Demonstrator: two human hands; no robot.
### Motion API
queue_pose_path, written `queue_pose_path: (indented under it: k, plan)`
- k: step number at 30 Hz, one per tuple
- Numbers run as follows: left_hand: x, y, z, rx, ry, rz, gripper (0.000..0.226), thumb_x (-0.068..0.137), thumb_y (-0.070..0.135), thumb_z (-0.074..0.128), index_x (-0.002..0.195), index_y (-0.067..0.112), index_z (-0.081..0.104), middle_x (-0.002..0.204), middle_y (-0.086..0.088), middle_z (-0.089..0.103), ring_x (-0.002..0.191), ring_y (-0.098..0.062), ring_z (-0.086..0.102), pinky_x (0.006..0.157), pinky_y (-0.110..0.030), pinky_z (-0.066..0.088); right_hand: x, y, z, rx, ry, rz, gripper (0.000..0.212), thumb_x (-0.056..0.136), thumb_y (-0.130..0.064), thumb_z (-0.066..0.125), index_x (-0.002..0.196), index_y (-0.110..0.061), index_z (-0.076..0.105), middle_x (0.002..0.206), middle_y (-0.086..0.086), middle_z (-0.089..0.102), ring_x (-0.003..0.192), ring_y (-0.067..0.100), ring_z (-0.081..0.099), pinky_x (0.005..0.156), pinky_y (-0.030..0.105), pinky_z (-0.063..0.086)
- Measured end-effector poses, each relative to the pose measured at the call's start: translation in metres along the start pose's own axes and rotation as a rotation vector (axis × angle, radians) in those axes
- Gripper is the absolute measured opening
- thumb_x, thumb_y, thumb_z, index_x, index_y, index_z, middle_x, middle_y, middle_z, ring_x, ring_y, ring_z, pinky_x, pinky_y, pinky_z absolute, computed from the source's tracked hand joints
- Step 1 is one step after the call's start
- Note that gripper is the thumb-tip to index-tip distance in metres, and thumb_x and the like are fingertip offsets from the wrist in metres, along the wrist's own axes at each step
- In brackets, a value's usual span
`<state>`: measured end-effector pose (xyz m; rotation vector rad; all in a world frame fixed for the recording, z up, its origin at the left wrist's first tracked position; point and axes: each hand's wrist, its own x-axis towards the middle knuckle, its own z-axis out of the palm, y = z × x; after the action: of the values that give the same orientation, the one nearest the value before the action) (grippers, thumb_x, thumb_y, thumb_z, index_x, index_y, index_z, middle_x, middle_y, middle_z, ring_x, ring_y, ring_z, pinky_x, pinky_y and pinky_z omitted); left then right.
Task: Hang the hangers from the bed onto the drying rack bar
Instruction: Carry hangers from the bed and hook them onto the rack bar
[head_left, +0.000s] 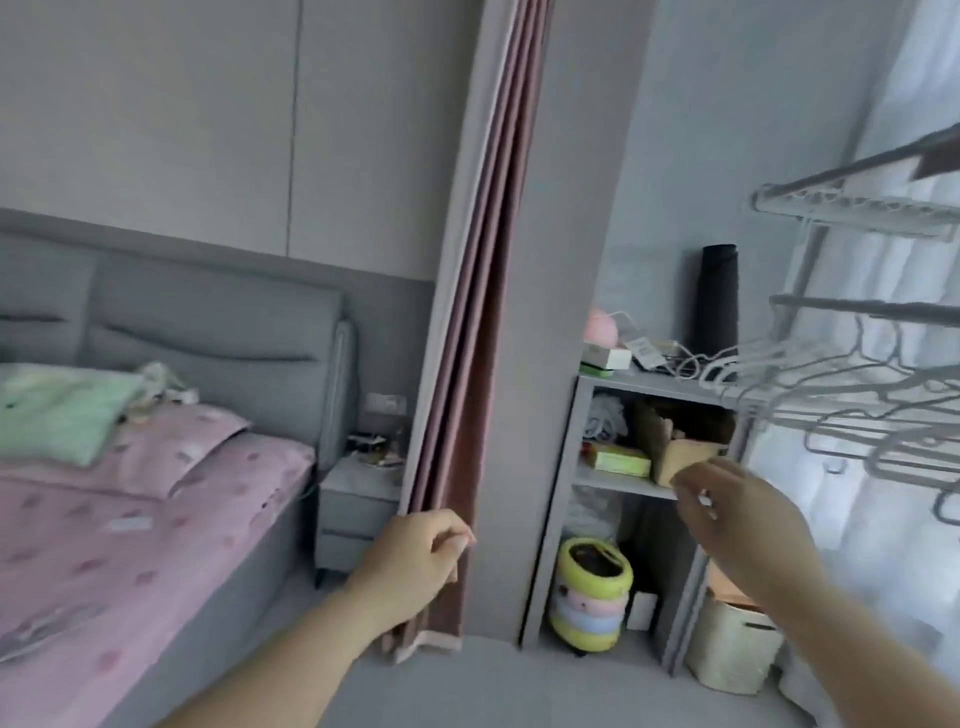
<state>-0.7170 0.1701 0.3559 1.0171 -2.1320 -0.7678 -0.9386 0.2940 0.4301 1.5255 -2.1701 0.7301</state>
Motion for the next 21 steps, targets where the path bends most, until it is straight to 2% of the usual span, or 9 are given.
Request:
queue_pose_path:
  k: [3,6,9,11,13,16,19,21]
  plan:
    - [-0.053,-0.086,-0.060,0.060,0.060,-0.242,0.031,0.094,0.018,0.045,0.069,0.035,0.050,0.055,0.011,0.054,0.059,-0.002,0.050,0.066,-0.022,0.041,-0.006,-0.077,0.063,0.098,-0.146,-0.099,0.013,0.085,-0.008,0.058,0.089,-0.005,0.070,0.091,0.010,0.066,0.078,0.031,0.062,0.062,0.034,0.046]
    - [-0.116,-0.161,-0.108,0.122,0.145,-0.458,0.035,0.094,0.017,0.043,0.065,0.036,0.044,0.061,0.010,0.053,0.060,0.001,0.049,0.062,-0.015,0.038,-0.016,-0.154,0.123,0.181,-0.306,-0.193,0.016,0.087,-0.012,0.056,0.094,-0.009,0.070,0.093,0.005,0.065,0.080,0.028,0.062,0.064,0.032,0.044]
    - [-0.182,-0.220,-0.146,0.156,0.246,-0.695,0.037,0.092,0.015,0.044,0.063,0.037,0.042,0.066,0.014,0.051,0.070,-0.008,0.053,0.071,-0.022,0.041,-0.030,-0.234,0.177,0.215,-0.496,-0.288,0.017,0.091,-0.017,0.050,0.094,-0.012,0.066,0.093,0.003,0.066,0.087,0.027,0.063,0.062,0.024,0.040]
    - [-0.222,-0.253,-0.168,0.170,0.323,-0.835,0.036,0.092,0.016,0.045,0.062,0.037,0.042,0.066,0.015,0.052,0.079,-0.015,0.056,0.074,-0.026,0.043,-0.042,-0.286,0.209,0.210,-0.625,-0.362,0.017,0.093,-0.020,0.044,0.091,-0.014,0.060,0.092,0.004,0.064,0.088,0.026,0.063,0.068,0.026,0.047]
    - [-0.260,-0.281,-0.189,0.180,0.416,-0.946,0.036,0.093,0.018,0.046,0.062,0.037,0.042,0.067,0.014,0.053,0.080,-0.017,0.057,0.069,-0.025,0.040,-0.054,-0.337,0.240,0.167,-0.705,-0.457,0.019,0.095,-0.023,0.040,0.094,-0.017,0.058,0.106,0.006,0.062,0.100,0.024,0.061,0.079,0.026,0.046]
    - [-0.304,-0.321,-0.215,0.200,0.512,-1.083,0.033,0.094,0.020,0.045,0.064,0.034,0.042,0.071,0.007,0.055,0.076,-0.018,0.054,0.059,-0.025,0.036,-0.073,-0.406,0.286,0.162,-0.790,-0.573,0.028,0.096,-0.025,0.039,0.112,-0.016,0.060,0.122,0.002,0.059,0.110,0.021,0.056,0.086,0.025,0.043]
    - [-0.334,-0.365,-0.234,0.217,0.553,-1.204,0.028,0.094,0.021,0.044,0.070,0.036,0.042,0.089,0.002,0.063,0.080,-0.015,0.054,0.067,-0.023,0.038,-0.091,-0.470,0.335,0.171,-0.879,-0.694,0.029,0.096,-0.024,0.037,0.116,-0.018,0.057,0.124,0.000,0.058,0.113,0.018,0.054,0.089,0.025,0.043]
    - [-0.344,-0.394,-0.243,0.231,0.559,-1.264,0.017,0.095,0.022,0.043,0.083,0.033,0.048,0.106,0.002,0.065,0.090,-0.012,0.057,0.072,-0.021,0.039,-0.100,-0.510,0.370,0.203,-0.949,-0.762,0.029,0.096,-0.025,0.037,0.118,-0.022,0.055,0.124,-0.005,0.057,0.115,0.014,0.052,0.089,0.022,0.043]
